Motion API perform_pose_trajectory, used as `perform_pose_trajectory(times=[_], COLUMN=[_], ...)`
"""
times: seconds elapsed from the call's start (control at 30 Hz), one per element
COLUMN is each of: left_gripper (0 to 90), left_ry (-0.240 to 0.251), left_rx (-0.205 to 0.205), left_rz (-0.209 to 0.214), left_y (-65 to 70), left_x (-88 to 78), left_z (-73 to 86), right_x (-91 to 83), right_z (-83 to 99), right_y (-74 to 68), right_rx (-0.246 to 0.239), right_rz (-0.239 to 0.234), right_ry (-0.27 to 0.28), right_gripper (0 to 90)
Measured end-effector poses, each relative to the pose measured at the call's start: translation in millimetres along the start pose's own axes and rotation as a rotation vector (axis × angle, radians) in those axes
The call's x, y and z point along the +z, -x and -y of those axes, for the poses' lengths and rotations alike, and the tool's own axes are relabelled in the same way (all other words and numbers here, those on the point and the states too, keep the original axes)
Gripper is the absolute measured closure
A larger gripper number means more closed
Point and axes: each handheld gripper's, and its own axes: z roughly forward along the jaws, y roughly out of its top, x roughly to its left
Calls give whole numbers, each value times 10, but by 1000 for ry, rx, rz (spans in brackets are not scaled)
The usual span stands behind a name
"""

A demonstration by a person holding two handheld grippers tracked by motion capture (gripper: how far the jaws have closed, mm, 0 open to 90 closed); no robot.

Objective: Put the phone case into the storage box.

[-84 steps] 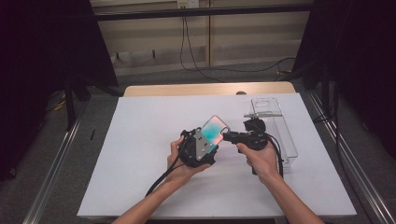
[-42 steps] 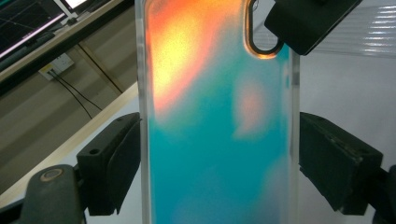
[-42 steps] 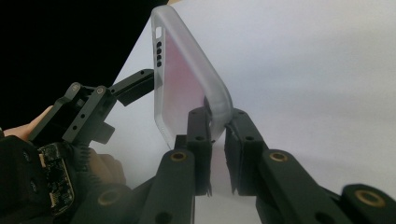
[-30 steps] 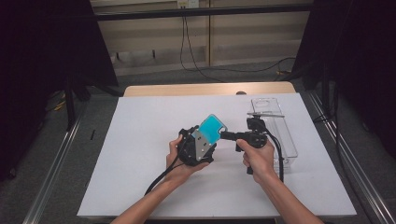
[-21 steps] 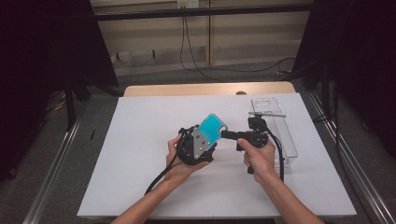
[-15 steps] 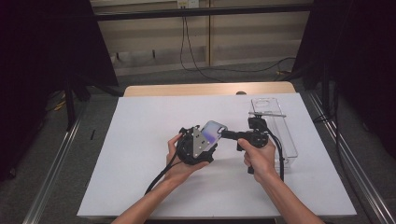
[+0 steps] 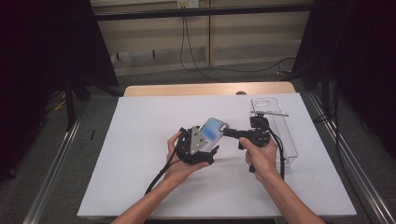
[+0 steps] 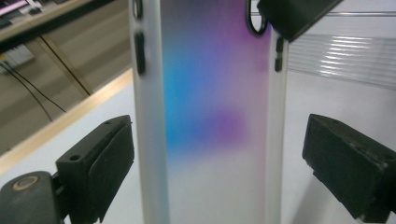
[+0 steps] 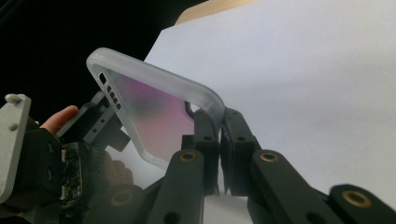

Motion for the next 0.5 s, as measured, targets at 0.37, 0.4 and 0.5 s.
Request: perform_pose_trajectory(times=[0.37,0.4,0.5], left_gripper=[49,48,36], left_ry=[16,18,25], left_rx=[-143,-151,-175], left_rz=[100,111,115], left_y=[-84,-98,-149], left_x=[-65,-72,-109], left_z=[-21,-22,-24], right_x=[-77,-83,-106], right_z=[-40,-44,-56], right_y=[35,36,54], right_rx=[-29,-29,-29], right_rz=[22,23,24], right_ry=[31,32,38], right_gripper=[862,862,862])
